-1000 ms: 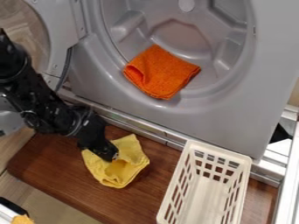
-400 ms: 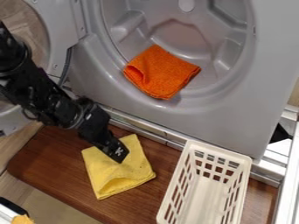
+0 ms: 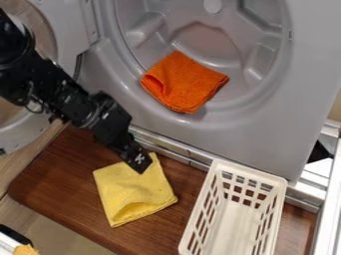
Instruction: Take the yellow cloth out of the washing machine
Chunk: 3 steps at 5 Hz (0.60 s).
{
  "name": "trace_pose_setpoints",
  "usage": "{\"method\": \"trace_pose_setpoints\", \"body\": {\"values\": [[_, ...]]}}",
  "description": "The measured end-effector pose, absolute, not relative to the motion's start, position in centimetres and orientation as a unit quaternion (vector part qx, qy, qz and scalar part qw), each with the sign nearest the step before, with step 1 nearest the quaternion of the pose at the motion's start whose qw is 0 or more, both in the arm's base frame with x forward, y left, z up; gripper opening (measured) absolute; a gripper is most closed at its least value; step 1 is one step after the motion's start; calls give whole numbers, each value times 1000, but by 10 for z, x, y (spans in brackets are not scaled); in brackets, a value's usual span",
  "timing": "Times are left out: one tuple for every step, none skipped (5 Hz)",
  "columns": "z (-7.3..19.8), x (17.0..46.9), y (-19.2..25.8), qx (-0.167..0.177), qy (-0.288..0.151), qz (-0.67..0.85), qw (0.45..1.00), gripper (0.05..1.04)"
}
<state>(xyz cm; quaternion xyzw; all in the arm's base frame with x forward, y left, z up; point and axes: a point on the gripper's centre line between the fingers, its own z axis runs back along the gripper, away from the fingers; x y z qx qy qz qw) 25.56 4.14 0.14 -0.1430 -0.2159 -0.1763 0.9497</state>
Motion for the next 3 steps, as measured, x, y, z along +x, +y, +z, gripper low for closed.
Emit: {"method": "trace_pose_setpoints", "body": {"values": [[20,262,33,-141,-215,-206,944,1000],[35,270,28,-132,-205,-231,942,1000],[46,279,27,-124,-205,-257,936,1000]]}}
